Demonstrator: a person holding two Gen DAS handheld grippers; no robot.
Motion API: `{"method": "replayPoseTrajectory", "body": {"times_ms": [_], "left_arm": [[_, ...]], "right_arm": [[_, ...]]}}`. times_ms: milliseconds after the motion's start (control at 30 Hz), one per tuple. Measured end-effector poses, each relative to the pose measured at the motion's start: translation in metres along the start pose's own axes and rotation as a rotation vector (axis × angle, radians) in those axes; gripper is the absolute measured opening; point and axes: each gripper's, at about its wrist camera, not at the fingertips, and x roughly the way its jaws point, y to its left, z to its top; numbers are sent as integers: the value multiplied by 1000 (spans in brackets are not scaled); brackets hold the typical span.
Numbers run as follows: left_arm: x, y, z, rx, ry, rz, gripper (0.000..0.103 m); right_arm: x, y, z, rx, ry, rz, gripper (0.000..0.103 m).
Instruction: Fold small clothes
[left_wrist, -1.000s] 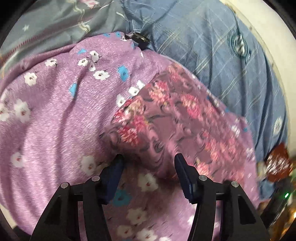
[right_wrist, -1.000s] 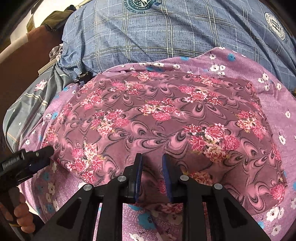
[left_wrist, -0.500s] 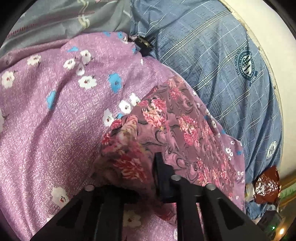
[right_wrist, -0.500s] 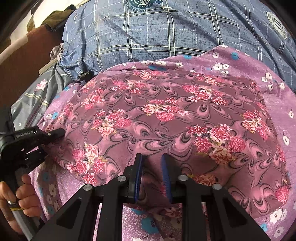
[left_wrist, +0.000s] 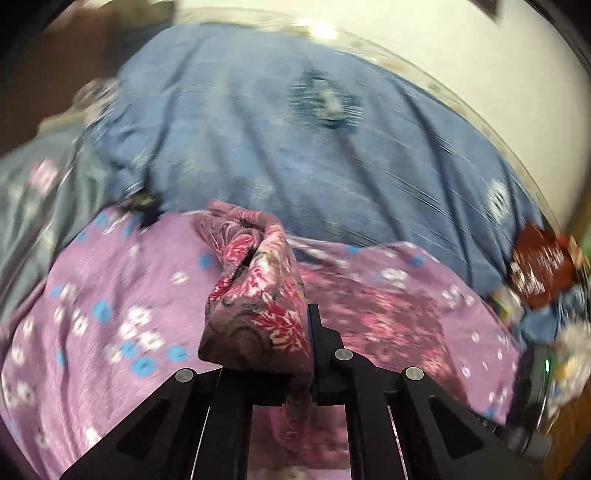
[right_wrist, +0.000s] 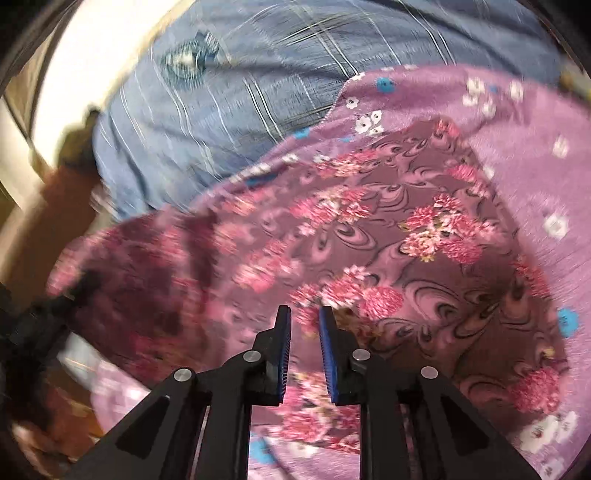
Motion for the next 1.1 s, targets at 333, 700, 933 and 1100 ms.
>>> {"method": "replayPoseTrajectory", "body": {"times_ms": [333,700,933,1100], "left_arm": [[16,-92,-55,238,112,-123,5],[81,-120,-88,306,255,-146,5],[92,-126,-97,387,231,-129,5],[88,-125,-99,401,235,-138,5]], "right_arm": [[6,-50,53,133,72,232,41],[14,-123,69,423,132,344,60],[20,-124,77,463,108,352,62],[44,-110,87,428,140,332,62]]}}
